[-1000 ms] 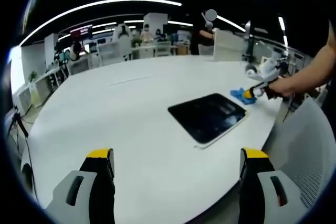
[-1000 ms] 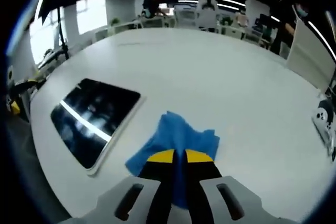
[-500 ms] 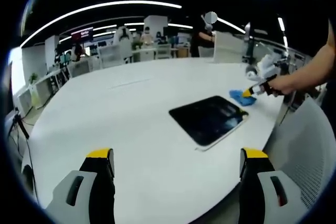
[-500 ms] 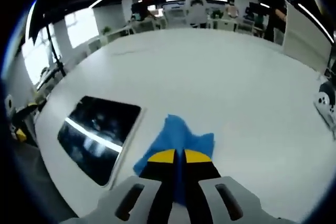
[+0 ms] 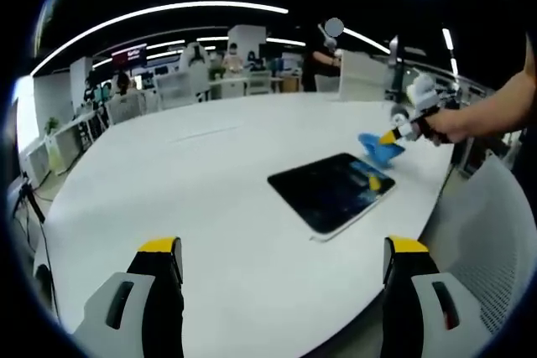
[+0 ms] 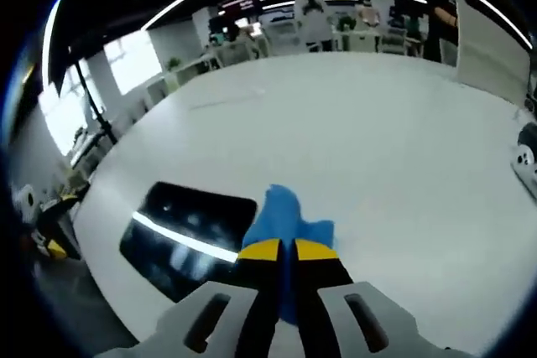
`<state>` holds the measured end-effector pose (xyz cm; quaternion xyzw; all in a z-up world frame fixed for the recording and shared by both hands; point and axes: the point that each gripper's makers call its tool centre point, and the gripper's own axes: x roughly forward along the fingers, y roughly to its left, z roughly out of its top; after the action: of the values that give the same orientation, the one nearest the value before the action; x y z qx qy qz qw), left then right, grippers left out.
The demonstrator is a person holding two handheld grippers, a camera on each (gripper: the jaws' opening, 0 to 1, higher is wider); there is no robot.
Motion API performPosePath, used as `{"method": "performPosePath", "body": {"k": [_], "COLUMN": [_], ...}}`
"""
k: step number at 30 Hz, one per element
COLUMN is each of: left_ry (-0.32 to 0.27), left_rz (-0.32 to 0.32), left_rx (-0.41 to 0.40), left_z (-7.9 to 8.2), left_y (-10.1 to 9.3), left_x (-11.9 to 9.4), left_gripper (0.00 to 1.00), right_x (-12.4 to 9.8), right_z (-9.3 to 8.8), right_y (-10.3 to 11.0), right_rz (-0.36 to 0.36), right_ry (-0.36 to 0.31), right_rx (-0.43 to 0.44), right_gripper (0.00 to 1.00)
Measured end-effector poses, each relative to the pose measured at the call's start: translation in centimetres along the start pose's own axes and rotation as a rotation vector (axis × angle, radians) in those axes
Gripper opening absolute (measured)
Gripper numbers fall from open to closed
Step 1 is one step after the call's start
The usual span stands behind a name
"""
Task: Wipe the mirror surface with the cleaning cloth until all visible marks leave the cleaned area.
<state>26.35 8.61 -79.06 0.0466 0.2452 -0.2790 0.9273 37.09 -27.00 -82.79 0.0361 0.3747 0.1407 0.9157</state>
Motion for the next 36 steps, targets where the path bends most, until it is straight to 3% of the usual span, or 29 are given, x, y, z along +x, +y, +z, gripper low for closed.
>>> {"method": "performPosePath", "body": {"k": [19,28,34,36], "left_ry": [0.024,0.03,0.027,0.029], "left_rz": [-0.019,-0.02,-0.02,-0.021], "left_rx": [-0.001,-0.003,-0.006,-0.005], "left_z": [-0.5,-0.7,-0.6,-0.6], "left_y": [-0.2,-0.2,-0.2,-0.3], "left_x": [0.1,0.1,0.1,0.1], "left_gripper": [0.99,0.99,0.99,0.99], "right_x": [4.8,6.3,6.2,6.2], "right_z": [0.2,-0.3,-0.3,-0.7], "right_y": [5.4,6.8,6.9,6.5], "right_rz": [0.079,0.091,0.072,0.062], "right_ry": [0.054,0.071,0.05,0.061], "right_rx": [0.005,-0.078,-0.215,-0.274], "right_gripper": [0.0,0.02,0.1,0.06]}}
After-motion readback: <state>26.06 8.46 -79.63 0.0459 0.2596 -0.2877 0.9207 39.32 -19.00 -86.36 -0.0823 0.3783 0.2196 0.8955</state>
